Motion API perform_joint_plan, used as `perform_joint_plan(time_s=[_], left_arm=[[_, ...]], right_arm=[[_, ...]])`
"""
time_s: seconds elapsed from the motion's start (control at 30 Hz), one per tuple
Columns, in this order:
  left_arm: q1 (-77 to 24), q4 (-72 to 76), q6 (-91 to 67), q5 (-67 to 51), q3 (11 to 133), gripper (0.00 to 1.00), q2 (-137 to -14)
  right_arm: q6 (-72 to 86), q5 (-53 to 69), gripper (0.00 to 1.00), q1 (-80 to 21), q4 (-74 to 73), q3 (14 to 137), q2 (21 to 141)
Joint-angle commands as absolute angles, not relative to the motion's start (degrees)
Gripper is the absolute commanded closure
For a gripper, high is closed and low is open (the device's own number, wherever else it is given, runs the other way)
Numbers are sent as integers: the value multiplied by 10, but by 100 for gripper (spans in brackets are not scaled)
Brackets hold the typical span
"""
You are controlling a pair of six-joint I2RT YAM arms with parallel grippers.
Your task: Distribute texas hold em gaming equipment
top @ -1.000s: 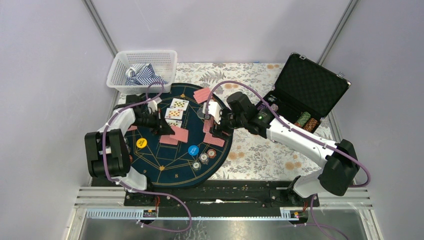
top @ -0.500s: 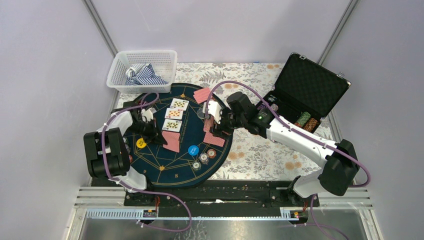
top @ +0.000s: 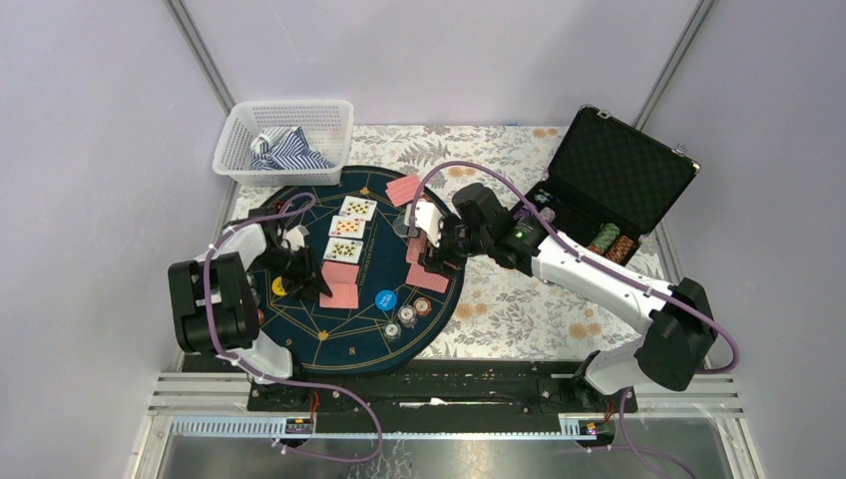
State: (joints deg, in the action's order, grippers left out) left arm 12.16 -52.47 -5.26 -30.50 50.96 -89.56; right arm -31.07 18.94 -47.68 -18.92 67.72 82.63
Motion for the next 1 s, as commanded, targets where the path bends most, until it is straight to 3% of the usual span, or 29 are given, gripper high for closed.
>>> perform_joint_plan(time_s=[0.0, 0.43, 0.6, 0.73, 0.83, 0.97], left_arm=[[124, -523, -58, -288, 514, 61, -899], [137, -531, -67, -255, 547, 31, -835], [136, -575, -8, -384, 628, 1, -837], [137, -586, 67, -551, 707, 1, -817], [127, -495, -22, -603, 696, 1, -775], [30, -414, -106, -463, 678, 1, -726]], right_arm=[[-316, 189, 90, -482, -166, 694, 808], [-316, 192, 90, -482, -169, 697, 811], [-309, 206, 90, -482, -177, 706, 819], [-299, 228, 89, -482, -183, 719, 823], [-296, 234, 88, -482, -186, 731, 826], [-291, 248, 87, -483, -203, 755, 837]])
